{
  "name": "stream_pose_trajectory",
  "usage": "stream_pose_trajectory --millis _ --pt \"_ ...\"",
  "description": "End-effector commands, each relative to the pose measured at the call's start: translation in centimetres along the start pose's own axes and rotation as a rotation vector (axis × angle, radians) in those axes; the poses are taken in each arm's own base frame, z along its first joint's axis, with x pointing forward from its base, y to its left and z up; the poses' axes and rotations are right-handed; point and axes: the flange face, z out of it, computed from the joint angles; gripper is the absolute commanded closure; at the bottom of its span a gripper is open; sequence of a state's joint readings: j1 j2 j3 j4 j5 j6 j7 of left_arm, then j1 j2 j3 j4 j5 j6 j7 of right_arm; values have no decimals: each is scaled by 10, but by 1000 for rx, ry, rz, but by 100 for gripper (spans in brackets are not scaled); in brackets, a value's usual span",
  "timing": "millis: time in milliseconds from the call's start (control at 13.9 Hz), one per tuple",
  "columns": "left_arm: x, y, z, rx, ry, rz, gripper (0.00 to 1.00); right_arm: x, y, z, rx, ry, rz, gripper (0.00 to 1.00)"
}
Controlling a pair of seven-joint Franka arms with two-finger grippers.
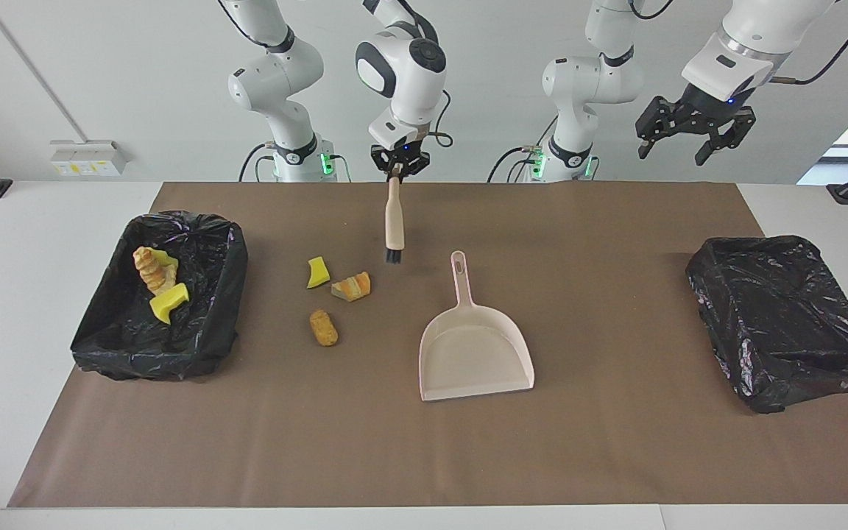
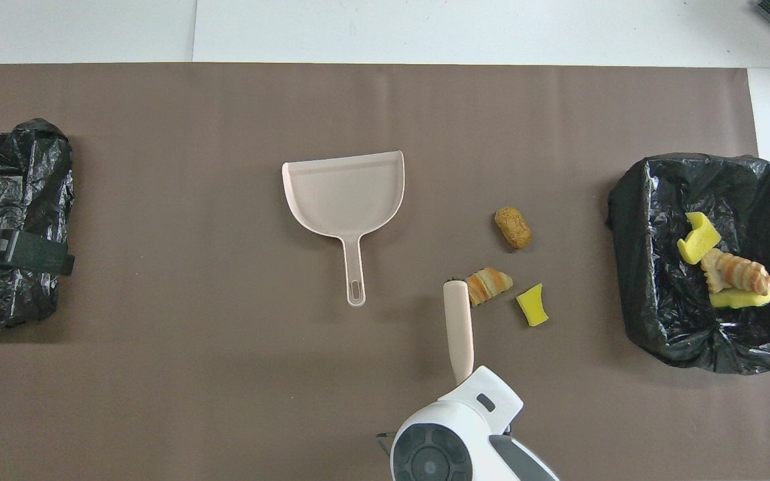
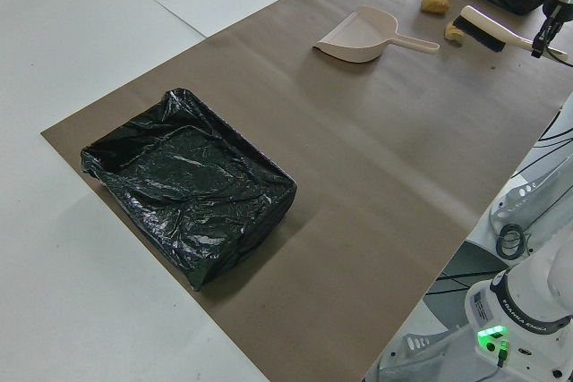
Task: Sweep and dump trash in bin
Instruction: 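Grasp the wooden brush handle with the right gripper and lift it, then sweep the sponge pieces toward the dustpan with the right gripper's brush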
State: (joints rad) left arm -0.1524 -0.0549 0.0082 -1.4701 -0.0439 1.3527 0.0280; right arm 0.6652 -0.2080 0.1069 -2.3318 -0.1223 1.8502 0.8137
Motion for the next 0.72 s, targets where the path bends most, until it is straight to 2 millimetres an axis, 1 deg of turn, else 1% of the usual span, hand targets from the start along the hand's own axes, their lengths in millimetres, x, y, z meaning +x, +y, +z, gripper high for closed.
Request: stream_pose_trajectory --millis 0,216,288,360,432,647 --pt "-7 -3 -2 17 -7 2 0 52 53 23 -107 -6 -29 100" --pt "-7 -1 -2 18 -7 5 0 91 102 46 -179 -11 -5 100" --pt "-7 -1 -2 18 -7 3 0 103 115 53 -183 -13 2 100" --pt "-7 -3 -2 17 -7 2 0 113 122 54 -173 -2 2 100" --pt "-7 -2 -2 17 -7 3 0 128 128 58 -161 -1 4 100" --pt "-7 -2 -2 17 -7 3 0 179 134 74 -145 -38 -67 100"
